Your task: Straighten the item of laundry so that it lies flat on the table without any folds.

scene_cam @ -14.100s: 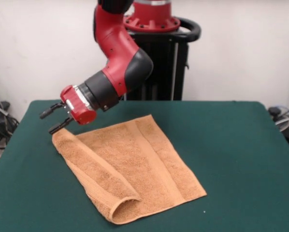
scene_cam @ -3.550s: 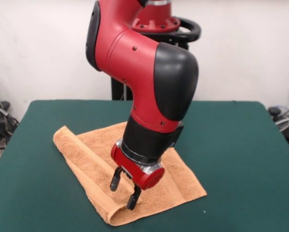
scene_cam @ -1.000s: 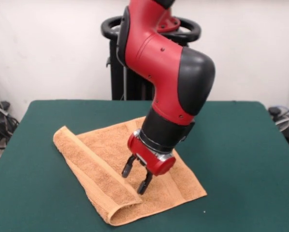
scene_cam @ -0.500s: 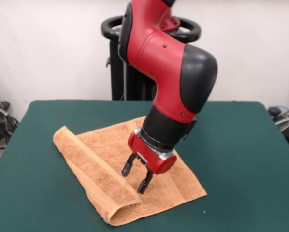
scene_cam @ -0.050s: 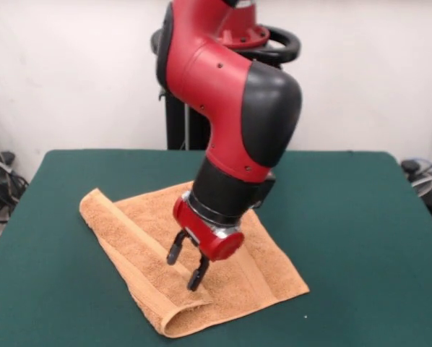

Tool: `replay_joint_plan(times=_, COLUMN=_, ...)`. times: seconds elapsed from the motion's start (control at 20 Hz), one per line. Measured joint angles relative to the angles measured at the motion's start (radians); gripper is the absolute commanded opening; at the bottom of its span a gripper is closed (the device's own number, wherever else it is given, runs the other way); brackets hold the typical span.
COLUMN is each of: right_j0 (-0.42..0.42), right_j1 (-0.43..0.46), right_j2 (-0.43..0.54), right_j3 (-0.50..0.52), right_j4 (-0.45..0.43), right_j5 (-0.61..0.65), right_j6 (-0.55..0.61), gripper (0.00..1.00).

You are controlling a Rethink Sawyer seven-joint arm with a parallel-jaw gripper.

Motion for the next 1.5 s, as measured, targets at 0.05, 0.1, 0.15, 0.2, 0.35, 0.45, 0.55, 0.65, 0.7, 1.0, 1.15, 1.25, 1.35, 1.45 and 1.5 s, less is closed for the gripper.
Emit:
replay_joint_plan(times=0.05, right_j0=-0.006, right_j1=-0.002, right_j2=0.000, right_j3=0.000, right_j4=0.000, right_j5=0.006, right_j6=0.000, gripper=1.00)
replay_joint_plan(times=0.1, right_j0=-0.010, right_j1=-0.003, right_j2=0.000, right_j3=0.000, right_j4=0.000, right_j5=0.013, right_j6=0.000, gripper=1.00)
replay_joint_plan(times=0.15, right_j0=-0.013, right_j1=-0.005, right_j2=0.001, right_j3=0.000, right_j4=0.000, right_j5=0.020, right_j6=0.000, gripper=1.00)
replay_joint_plan(times=0.2, right_j0=-0.019, right_j1=-0.009, right_j2=0.001, right_j3=0.001, right_j4=0.000, right_j5=0.042, right_j6=0.000, gripper=1.00)
replay_joint_plan(times=0.35, right_j0=-0.028, right_j1=-0.023, right_j2=0.003, right_j3=0.008, right_j4=-0.003, right_j5=0.094, right_j6=0.000, gripper=1.00)
replay_joint_plan(times=0.45, right_j0=-0.033, right_j1=-0.035, right_j2=0.008, right_j3=0.019, right_j4=-0.011, right_j5=0.123, right_j6=0.000, gripper=1.00)
replay_joint_plan(times=0.55, right_j0=-0.040, right_j1=-0.051, right_j2=0.015, right_j3=0.039, right_j4=-0.028, right_j5=0.149, right_j6=0.000, gripper=1.00)
replay_joint_plan(times=0.65, right_j0=-0.044, right_j1=-0.062, right_j2=0.018, right_j3=0.054, right_j4=-0.046, right_j5=0.159, right_j6=0.000, gripper=1.00)
replay_joint_plan(times=0.7, right_j0=-0.046, right_j1=-0.069, right_j2=0.019, right_j3=0.066, right_j4=-0.059, right_j5=0.162, right_j6=0.000, gripper=1.00)
replay_joint_plan(times=1.0, right_j0=-0.085, right_j1=-0.109, right_j2=0.042, right_j3=0.138, right_j4=-0.169, right_j5=0.159, right_j6=0.000, gripper=1.00)
replay_joint_plan(times=1.15, right_j0=-0.145, right_j1=-0.125, right_j2=0.077, right_j3=0.175, right_j4=-0.240, right_j5=0.128, right_j6=0.000, gripper=1.00)
replay_joint_plan(times=1.25, right_j0=-0.195, right_j1=-0.131, right_j2=0.100, right_j3=0.201, right_j4=-0.288, right_j5=0.087, right_j6=0.000, gripper=1.00)
replay_joint_plan(times=1.35, right_j0=-0.231, right_j1=-0.134, right_j2=0.116, right_j3=0.216, right_j4=-0.324, right_j5=0.051, right_j6=0.000, gripper=1.00)
replay_joint_plan(times=1.45, right_j0=-0.249, right_j1=-0.134, right_j2=0.123, right_j3=0.224, right_j4=-0.343, right_j5=0.029, right_j6=0.000, gripper=1.00)
replay_joint_plan(times=1.5, right_j0=-0.263, right_j1=-0.134, right_j2=0.128, right_j3=0.230, right_j4=-0.366, right_j5=0.004, right_j6=0.000, gripper=1.00)
